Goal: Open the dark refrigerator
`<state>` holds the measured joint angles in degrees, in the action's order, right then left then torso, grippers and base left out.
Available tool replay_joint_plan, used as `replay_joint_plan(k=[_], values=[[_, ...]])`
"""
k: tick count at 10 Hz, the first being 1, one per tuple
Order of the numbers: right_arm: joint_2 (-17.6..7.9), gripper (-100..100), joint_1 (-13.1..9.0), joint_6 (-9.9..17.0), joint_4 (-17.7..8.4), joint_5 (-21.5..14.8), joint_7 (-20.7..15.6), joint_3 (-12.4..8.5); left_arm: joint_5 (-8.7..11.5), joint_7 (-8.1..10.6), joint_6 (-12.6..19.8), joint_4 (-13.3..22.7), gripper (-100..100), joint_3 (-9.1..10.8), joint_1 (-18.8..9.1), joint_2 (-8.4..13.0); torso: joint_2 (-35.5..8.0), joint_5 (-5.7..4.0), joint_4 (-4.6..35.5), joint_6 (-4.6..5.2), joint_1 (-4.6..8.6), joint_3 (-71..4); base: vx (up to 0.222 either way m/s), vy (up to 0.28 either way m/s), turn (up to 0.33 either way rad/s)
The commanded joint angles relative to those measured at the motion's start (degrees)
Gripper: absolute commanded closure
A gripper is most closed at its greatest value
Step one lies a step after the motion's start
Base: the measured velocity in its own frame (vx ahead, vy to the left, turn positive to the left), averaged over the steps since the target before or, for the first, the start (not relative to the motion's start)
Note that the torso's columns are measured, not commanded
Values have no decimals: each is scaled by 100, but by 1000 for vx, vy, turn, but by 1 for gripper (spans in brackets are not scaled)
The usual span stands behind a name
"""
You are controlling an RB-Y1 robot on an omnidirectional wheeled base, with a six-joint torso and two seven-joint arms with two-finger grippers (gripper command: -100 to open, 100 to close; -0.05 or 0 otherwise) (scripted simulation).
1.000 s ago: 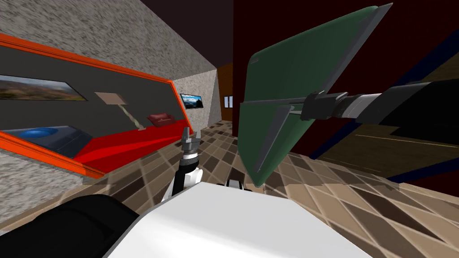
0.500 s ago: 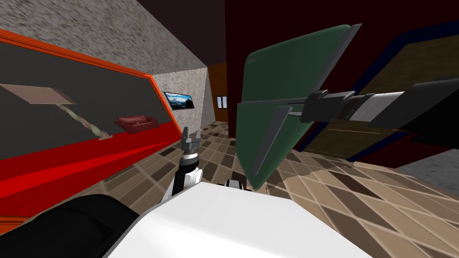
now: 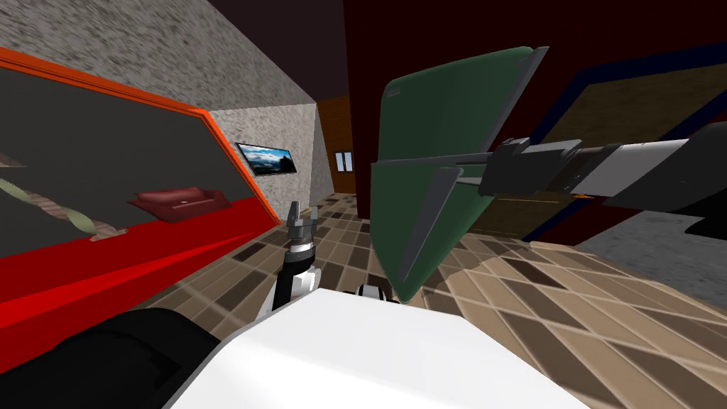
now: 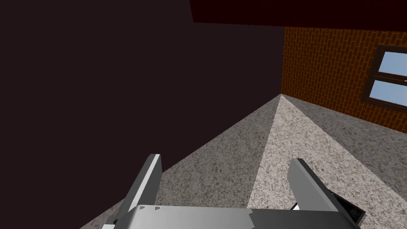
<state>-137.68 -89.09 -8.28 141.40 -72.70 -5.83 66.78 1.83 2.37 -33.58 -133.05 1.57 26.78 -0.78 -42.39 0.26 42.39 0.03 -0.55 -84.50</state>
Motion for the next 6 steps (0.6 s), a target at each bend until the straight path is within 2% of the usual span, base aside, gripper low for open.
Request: replay_joint_plan(k=[1, 2, 3, 6], values=[[172, -100, 144, -119, -179, 71, 23, -300, 0, 0, 1, 1, 0, -1, -2, 0, 6, 3, -12, -25, -7, -4, 6, 104, -43], [172, -100, 144, -119, -190, 71, 23, -300, 0, 0, 1, 1, 0, -1, -4, 0, 23, -22, -26, -25, 61, -21, -53, -16, 20], [293, -100, 215, -191, -338, 117, 1, -428, 0, 0, 1, 1, 0, 0, -4, 2, 33, -49, -26, -11, 121, -24, -59, -43, 8], [656, -100, 426, -406, -784, 257, -63, -810, 0, 0, 1, 1, 0, 1, -3, 2, 10, -28, -8, 0, 64, -8, -47, -30, -9]])
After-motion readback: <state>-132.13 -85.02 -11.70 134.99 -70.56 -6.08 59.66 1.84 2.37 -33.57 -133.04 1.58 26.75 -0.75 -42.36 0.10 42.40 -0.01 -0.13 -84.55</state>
